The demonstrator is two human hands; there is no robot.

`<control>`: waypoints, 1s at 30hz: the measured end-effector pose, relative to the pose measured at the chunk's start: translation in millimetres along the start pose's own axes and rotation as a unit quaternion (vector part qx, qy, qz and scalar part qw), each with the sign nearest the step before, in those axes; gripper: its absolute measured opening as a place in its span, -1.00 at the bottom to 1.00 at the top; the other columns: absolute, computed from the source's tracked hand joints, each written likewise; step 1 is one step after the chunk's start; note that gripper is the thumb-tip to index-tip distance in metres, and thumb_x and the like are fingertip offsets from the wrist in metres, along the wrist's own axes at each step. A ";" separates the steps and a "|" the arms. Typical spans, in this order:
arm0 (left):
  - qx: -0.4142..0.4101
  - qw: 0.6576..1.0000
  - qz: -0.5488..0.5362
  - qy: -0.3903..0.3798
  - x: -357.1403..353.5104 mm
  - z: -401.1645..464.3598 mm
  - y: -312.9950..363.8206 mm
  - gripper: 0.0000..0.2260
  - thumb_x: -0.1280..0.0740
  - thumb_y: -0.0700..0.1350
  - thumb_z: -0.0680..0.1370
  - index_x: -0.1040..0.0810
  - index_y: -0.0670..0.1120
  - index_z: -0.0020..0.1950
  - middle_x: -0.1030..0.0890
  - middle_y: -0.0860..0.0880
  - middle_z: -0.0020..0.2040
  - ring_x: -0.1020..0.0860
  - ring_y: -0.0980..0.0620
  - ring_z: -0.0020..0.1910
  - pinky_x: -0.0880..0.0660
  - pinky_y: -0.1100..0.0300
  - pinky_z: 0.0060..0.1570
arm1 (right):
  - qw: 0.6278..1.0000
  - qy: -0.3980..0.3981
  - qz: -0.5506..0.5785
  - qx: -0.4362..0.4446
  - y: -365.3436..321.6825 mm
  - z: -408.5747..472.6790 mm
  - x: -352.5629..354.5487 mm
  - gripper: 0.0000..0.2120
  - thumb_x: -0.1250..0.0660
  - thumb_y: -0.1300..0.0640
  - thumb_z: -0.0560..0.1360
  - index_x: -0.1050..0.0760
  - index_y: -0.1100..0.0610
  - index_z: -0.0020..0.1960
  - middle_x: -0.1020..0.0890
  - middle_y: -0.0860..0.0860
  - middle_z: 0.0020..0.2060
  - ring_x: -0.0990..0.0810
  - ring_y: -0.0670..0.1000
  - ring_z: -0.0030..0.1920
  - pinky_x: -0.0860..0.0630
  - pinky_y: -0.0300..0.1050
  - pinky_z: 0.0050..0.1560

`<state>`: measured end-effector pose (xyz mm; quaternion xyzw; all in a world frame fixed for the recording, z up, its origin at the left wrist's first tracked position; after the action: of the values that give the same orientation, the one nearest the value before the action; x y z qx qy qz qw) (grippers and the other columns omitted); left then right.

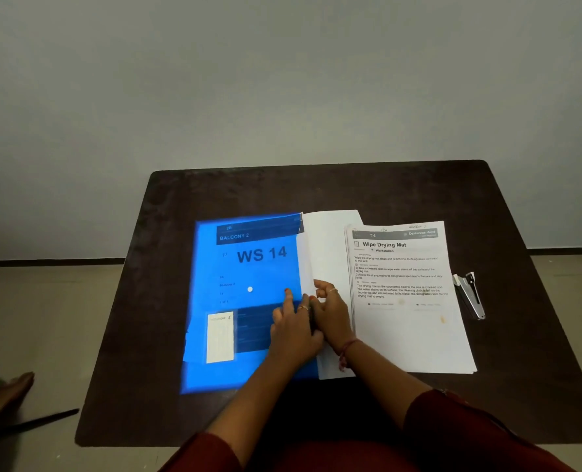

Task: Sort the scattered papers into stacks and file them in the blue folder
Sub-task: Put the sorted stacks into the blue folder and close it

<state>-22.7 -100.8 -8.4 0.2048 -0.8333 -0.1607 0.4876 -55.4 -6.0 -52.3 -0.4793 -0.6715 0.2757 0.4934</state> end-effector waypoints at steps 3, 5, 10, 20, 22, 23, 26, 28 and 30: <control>-0.008 0.979 -0.183 0.086 32.6 6.3 -28.6 -0.61 -0.32 0.03 0.56 -0.46 -0.06 0.36 -0.34 -0.08 0.43 -0.31 -0.08 0.41 -0.27 -0.05 0.38 | 1.000 0.002 0.015 0.006 -1.8 5.0 0.8 -0.69 -0.30 0.29 0.52 -0.46 0.22 0.27 -0.53 0.04 -0.03 -0.52 0.02 -0.01 -0.36 -0.54 -0.21; 0.074 0.943 -0.256 0.197 65.7 11.2 -70.0 -0.63 -0.32 0.03 0.56 -0.50 -0.16 0.27 -0.45 -0.16 0.31 -0.41 -0.14 0.30 -0.34 -0.03 0.32 | 1.000 0.000 0.018 0.005 -0.2 7.1 -0.5 -0.68 -0.34 0.26 0.52 -0.48 0.19 0.27 -0.54 0.02 -0.05 -0.53 0.01 -0.06 -0.38 -0.57 -0.23; 0.317 0.903 -0.206 0.202 102.2 14.6 -179.3 -0.57 -0.15 0.02 0.64 -0.35 -0.16 0.44 -0.31 -0.27 0.40 -0.31 -0.29 0.35 -0.27 -0.14 0.33 | 0.999 -0.049 0.003 0.024 -0.2 4.7 -8.7 -0.59 -0.46 0.17 0.45 -0.50 0.16 0.27 -0.56 -0.08 -0.22 -0.54 -0.05 -0.19 -0.41 -0.53 -0.17; 0.276 0.814 -0.482 0.167 91.7 4.1 -202.2 -0.82 -0.20 -0.06 0.64 -0.55 -0.04 0.15 -0.65 -0.05 -0.05 -0.63 -0.01 -0.08 -0.53 0.12 -0.20 | 0.979 -0.168 0.099 -0.062 -9.2 25.9 -14.4 -0.78 -0.36 0.19 0.53 -0.56 0.22 0.16 -0.61 0.02 -0.19 -0.56 -0.10 -0.20 -0.55 -0.33 -0.20; 0.271 0.800 -0.513 0.153 90.4 4.6 -204.4 -0.80 -0.22 -0.06 0.63 -0.56 -0.03 0.18 -0.67 -0.08 0.00 -0.65 -0.04 -0.04 -0.57 0.03 -0.08 | 0.978 -0.140 0.140 -0.067 -10.7 30.7 -14.5 -0.67 -0.38 0.24 0.50 -0.50 0.20 0.25 -0.61 0.05 -0.10 -0.58 -0.10 -0.14 -0.53 -0.36 -0.17; 0.270 0.788 -0.532 0.149 90.6 4.4 -204.9 -0.79 -0.23 -0.06 0.62 -0.56 -0.03 0.20 -0.67 -0.08 0.03 -0.65 -0.05 0.00 -0.57 -0.02 0.01 | 0.977 -0.132 0.153 -0.068 -10.7 32.5 -16.5 -0.64 -0.39 0.26 0.50 -0.48 0.19 0.28 -0.62 0.06 -0.05 -0.60 -0.09 -0.09 -0.54 -0.35 -0.13; 0.263 0.768 -0.565 0.146 93.5 6.5 -206.8 -0.79 -0.22 -0.09 0.63 -0.56 -0.05 0.21 -0.67 -0.10 0.04 -0.64 -0.04 -0.01 -0.57 0.01 -0.02 | 0.976 -0.134 0.157 -0.064 -12.4 32.8 -27.7 -0.64 -0.37 0.32 0.49 -0.49 0.23 0.28 -0.68 0.03 -0.06 -0.65 -0.05 -0.06 -0.57 -0.25 -0.01; 0.257 0.766 -0.571 0.145 97.3 7.0 -205.7 -0.79 -0.21 -0.11 0.63 -0.56 -0.07 0.21 -0.66 -0.09 0.03 -0.63 -0.01 -0.06 -0.54 0.09 -0.12 | 0.981 -0.140 0.121 -0.053 -15.5 33.3 -33.8 -0.61 -0.36 0.31 0.50 -0.45 0.18 0.31 -0.65 -0.01 -0.19 -0.62 -0.08 -0.17 -0.56 -0.28 -0.09; 0.253 0.767 -0.573 0.139 99.4 8.1 -206.6 -0.79 -0.22 -0.11 0.63 -0.56 -0.07 0.21 -0.66 -0.08 0.05 -0.61 0.01 -0.05 -0.51 0.12 -0.14 | 0.975 -0.170 0.126 -0.061 -19.7 33.2 -37.5 -0.55 -0.33 0.30 0.52 -0.34 0.00 0.33 -0.64 -0.01 -0.23 -0.60 -0.08 -0.19 -0.54 -0.29 -0.14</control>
<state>-35.5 -328.4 -34.5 0.7805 -0.4945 -0.1636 0.3458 -91.5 -44.5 -62.6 -0.5356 -0.6950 0.3717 0.3031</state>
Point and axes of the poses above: each hand's wrist, its own z-axis towards the middle knuckle, its own x-axis out of the back of the hand, y = z × x, the point moved 5 cm from there along z, towards the middle knuckle
